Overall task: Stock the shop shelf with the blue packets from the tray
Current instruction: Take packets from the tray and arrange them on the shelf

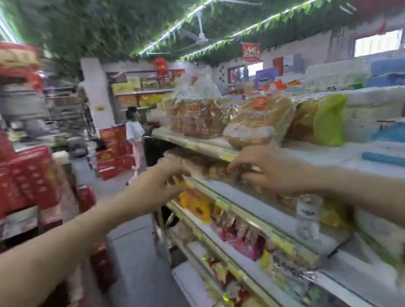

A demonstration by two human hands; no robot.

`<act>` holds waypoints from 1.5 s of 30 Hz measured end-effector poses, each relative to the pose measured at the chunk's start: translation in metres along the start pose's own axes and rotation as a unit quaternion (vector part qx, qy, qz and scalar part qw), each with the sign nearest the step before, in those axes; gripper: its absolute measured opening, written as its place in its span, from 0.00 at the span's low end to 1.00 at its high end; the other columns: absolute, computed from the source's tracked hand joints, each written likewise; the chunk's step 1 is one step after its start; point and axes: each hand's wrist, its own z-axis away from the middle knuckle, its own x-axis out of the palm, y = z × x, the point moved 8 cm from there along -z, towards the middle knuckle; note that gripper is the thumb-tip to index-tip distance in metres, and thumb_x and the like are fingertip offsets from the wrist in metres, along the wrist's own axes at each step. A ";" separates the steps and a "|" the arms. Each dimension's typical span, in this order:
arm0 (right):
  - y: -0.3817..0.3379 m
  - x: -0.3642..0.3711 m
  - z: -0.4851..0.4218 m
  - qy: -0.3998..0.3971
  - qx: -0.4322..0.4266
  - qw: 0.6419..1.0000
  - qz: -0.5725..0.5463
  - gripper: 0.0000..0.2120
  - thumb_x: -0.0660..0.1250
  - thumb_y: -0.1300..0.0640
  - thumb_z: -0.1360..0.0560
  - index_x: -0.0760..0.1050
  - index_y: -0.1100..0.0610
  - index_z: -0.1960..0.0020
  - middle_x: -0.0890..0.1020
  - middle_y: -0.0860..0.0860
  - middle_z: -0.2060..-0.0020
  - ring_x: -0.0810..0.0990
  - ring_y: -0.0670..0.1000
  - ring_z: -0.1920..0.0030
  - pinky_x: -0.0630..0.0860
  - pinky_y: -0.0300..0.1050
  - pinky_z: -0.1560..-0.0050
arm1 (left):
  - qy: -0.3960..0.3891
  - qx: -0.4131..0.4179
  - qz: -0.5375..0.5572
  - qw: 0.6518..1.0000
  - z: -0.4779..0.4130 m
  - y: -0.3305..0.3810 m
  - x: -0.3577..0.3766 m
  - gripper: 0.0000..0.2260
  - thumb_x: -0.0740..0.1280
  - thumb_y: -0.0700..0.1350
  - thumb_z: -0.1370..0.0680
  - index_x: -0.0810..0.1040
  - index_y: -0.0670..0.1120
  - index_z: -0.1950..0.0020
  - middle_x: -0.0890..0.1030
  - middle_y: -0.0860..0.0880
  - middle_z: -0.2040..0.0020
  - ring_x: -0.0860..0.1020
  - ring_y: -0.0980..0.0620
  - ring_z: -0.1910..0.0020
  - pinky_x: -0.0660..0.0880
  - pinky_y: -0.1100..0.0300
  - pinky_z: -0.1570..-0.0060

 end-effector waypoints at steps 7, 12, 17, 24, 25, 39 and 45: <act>-0.240 0.215 -0.051 -0.140 -0.131 0.968 -0.165 0.15 0.67 0.58 0.21 0.79 0.51 0.35 0.78 0.44 0.48 0.79 0.47 0.49 0.74 0.45 0.44 | -0.013 -0.245 -0.040 0.969 0.319 -0.148 -0.008 0.14 0.70 0.44 0.21 0.80 0.56 0.36 0.79 0.60 0.47 0.78 0.61 0.49 0.75 0.60 0.47; -0.390 0.362 -0.022 -0.280 -0.213 0.917 -0.188 0.16 0.65 0.49 0.23 0.77 0.48 0.35 0.75 0.46 0.41 0.77 0.50 0.40 0.76 0.54 0.38 | -0.076 -0.371 -0.039 0.925 0.517 -0.182 0.023 0.17 0.64 0.55 0.24 0.83 0.51 0.41 0.82 0.53 0.48 0.79 0.53 0.48 0.75 0.54 0.44; -0.465 0.448 0.001 -0.366 -0.219 0.892 -0.151 0.15 0.65 0.51 0.21 0.79 0.48 0.36 0.60 0.51 0.20 0.59 0.54 0.21 0.62 0.56 0.23 | -0.160 -0.439 -0.042 0.883 0.637 -0.199 0.068 0.16 0.67 0.51 0.24 0.81 0.53 0.37 0.76 0.49 0.30 0.72 0.49 0.30 0.64 0.60 0.31; -0.477 0.496 0.004 -0.390 -0.159 0.904 -0.075 0.15 0.65 0.51 0.22 0.81 0.43 0.36 0.67 0.53 0.24 0.63 0.56 0.23 0.62 0.54 0.24 | -0.177 -0.427 -0.048 0.885 0.655 -0.211 0.111 0.15 0.65 0.51 0.20 0.77 0.57 0.33 0.58 0.52 0.17 0.56 0.49 0.19 0.60 0.48 0.23; -0.478 0.495 0.004 -0.377 -0.163 0.909 -0.071 0.15 0.64 0.53 0.22 0.82 0.44 0.37 0.71 0.52 0.30 0.68 0.56 0.28 0.65 0.53 0.28 | -0.181 -0.423 -0.052 0.886 0.653 -0.213 0.116 0.16 0.65 0.52 0.20 0.77 0.57 0.32 0.58 0.52 0.17 0.56 0.48 0.19 0.59 0.47 0.23; -0.433 0.459 -0.002 -0.318 -0.155 0.926 -0.130 0.13 0.66 0.63 0.23 0.85 0.51 0.45 0.74 0.43 0.52 0.78 0.46 0.50 0.77 0.45 0.47 | -0.225 -0.410 -0.038 0.883 0.638 -0.233 0.146 0.13 0.64 0.43 0.22 0.80 0.58 0.41 0.71 0.55 0.39 0.75 0.50 0.43 0.74 0.53 0.47; -0.430 0.478 0.031 -0.397 -0.142 0.887 -0.190 0.18 0.64 0.69 0.27 0.84 0.48 0.52 0.75 0.40 0.52 0.75 0.41 0.53 0.72 0.36 0.51 | -0.199 -0.391 -0.058 0.897 0.633 -0.239 0.144 0.23 0.59 0.33 0.25 0.79 0.58 0.42 0.75 0.60 0.41 0.78 0.54 0.43 0.76 0.58 0.52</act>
